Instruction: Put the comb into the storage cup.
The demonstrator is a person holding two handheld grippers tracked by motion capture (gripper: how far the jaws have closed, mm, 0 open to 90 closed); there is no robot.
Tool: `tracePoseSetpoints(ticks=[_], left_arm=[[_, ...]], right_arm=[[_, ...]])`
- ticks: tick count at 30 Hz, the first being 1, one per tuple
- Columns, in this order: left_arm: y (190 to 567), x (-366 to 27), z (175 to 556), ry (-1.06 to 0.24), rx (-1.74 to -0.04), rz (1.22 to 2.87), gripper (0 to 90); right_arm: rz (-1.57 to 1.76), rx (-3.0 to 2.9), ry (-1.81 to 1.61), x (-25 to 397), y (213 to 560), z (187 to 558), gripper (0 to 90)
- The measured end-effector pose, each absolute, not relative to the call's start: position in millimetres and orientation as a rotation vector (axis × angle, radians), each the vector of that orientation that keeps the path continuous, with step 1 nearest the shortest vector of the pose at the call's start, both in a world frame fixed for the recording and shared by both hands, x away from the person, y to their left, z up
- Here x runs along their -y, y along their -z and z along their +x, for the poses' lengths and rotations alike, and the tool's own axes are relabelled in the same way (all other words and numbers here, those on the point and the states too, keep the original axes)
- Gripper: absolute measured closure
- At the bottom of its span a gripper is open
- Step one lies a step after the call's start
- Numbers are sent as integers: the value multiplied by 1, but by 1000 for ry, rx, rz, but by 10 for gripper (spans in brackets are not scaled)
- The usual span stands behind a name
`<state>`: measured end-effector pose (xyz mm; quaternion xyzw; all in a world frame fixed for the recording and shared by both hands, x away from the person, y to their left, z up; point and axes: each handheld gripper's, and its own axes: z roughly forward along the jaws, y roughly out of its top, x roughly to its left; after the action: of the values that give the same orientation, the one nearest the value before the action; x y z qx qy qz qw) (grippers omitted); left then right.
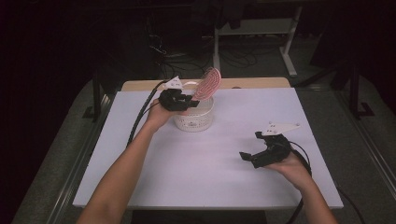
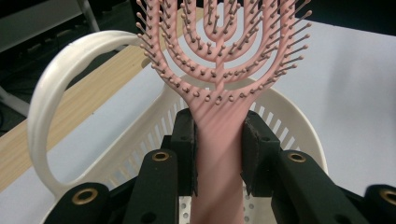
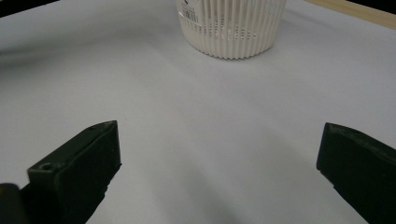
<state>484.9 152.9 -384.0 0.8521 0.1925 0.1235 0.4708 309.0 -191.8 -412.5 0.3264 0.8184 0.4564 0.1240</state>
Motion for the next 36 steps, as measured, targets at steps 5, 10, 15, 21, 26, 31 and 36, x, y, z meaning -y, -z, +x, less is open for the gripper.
tracePoseSetpoints(ticks=[5, 10, 15, 21, 26, 31, 36], left_arm=[[387, -151, 485, -298, -470, 2110, 698], [389, -149, 484, -306, -462, 2133, 695], [389, -149, 484, -311, -458, 2133, 693], [386, -152, 483, -328, -455, 2123, 601], [379, -157, 483, -342, -444, 2091, 559], [376, -159, 480, -305, -441, 2083, 493], [369, -162, 476, -278, -440, 2073, 444]], right_arm=[[952, -2385, -1331, 192, 412, 309, 0], [952, -2385, -1331, 192, 412, 309, 0], [953, -2385, -1331, 192, 412, 309, 0], [951, -2386, -1330, 192, 412, 309, 0], [947, -2389, -1328, 191, 412, 309, 0], [949, -2387, -1329, 191, 412, 309, 0], [949, -2387, -1329, 191, 412, 309, 0]])
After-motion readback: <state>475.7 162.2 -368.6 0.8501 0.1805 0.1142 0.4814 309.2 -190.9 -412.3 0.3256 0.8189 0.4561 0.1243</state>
